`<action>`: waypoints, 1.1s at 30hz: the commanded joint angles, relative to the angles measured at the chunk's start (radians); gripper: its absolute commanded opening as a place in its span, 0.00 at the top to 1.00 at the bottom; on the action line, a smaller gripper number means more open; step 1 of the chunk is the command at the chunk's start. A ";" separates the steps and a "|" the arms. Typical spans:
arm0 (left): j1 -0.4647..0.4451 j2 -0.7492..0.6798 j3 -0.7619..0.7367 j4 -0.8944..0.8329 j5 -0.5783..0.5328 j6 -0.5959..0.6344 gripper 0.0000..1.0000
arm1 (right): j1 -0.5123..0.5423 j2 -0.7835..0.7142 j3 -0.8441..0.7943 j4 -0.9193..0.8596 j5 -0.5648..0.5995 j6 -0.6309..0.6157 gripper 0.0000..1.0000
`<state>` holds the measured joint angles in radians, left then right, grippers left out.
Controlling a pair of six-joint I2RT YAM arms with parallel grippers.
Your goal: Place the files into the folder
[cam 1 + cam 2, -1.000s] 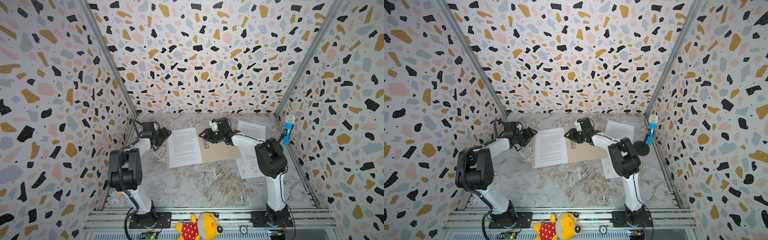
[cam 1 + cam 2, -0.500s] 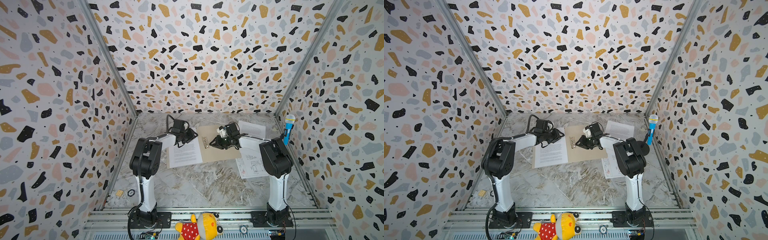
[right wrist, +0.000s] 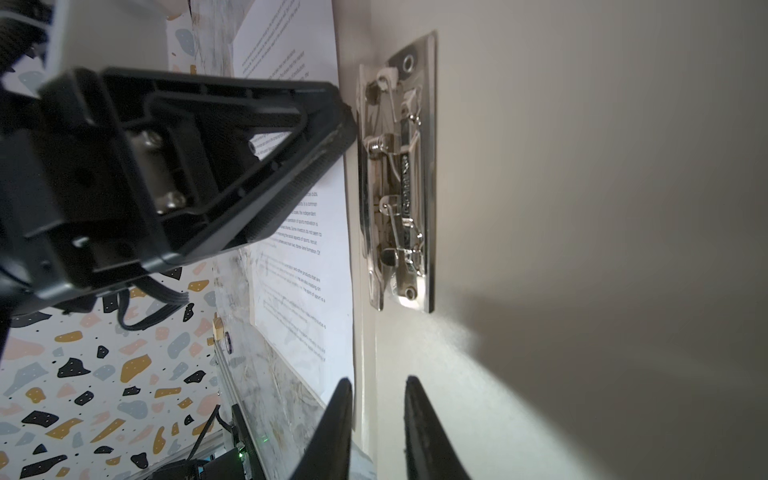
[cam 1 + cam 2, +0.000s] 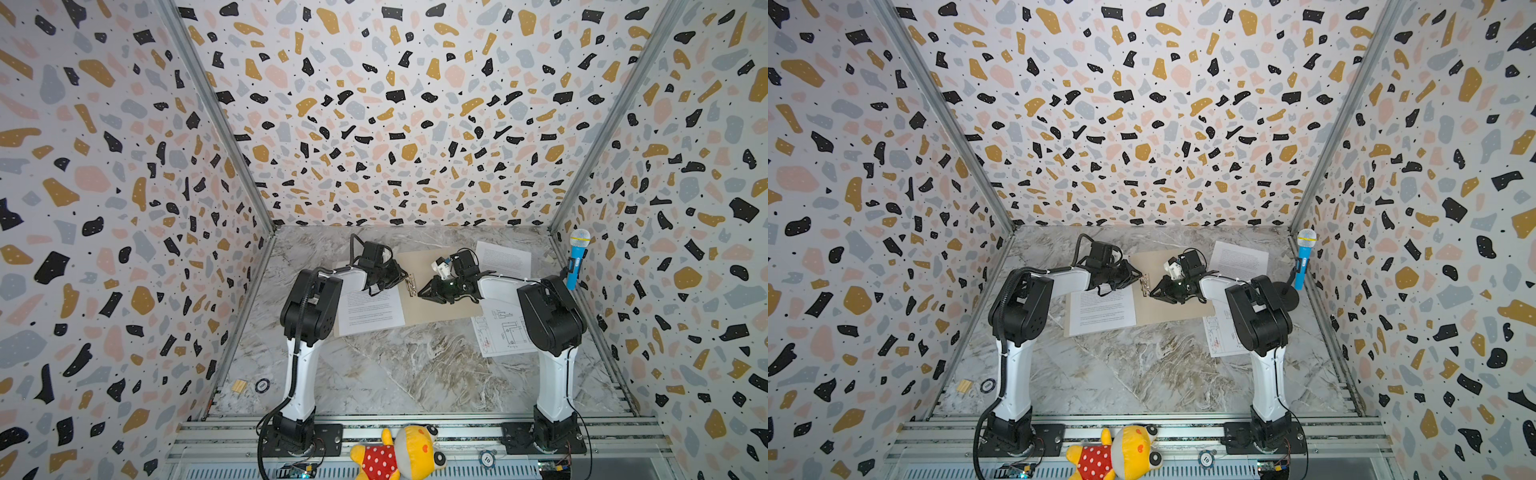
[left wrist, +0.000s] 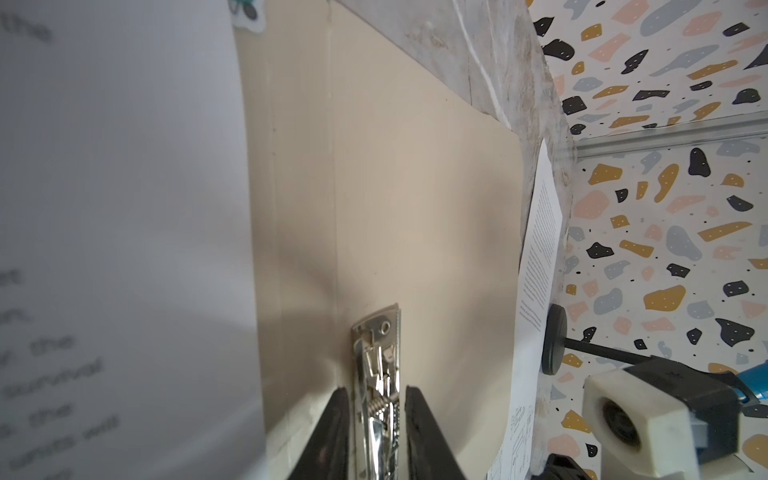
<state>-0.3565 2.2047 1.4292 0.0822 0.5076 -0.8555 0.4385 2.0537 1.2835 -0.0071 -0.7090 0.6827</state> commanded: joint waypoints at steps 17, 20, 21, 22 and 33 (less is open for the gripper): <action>-0.005 0.065 0.077 -0.009 0.021 0.001 0.88 | 0.006 0.006 0.022 0.040 -0.010 0.054 0.79; -0.004 0.069 0.076 -0.018 0.022 0.007 0.89 | 0.012 0.017 0.030 0.040 -0.011 0.061 0.79; -0.004 0.070 0.075 -0.019 0.024 0.007 0.90 | 0.013 0.019 0.032 0.041 -0.012 0.064 0.79; -0.004 0.070 0.074 -0.022 0.025 0.010 0.90 | 0.015 0.021 0.031 0.045 -0.012 0.067 0.78; -0.005 0.058 0.046 -0.034 0.067 0.047 0.94 | 0.052 0.044 0.031 0.088 -0.007 0.128 0.78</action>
<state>-0.3565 2.2570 1.4837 0.0639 0.5438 -0.8410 0.4786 2.1014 1.2858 0.0578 -0.7143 0.7841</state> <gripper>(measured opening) 0.064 0.217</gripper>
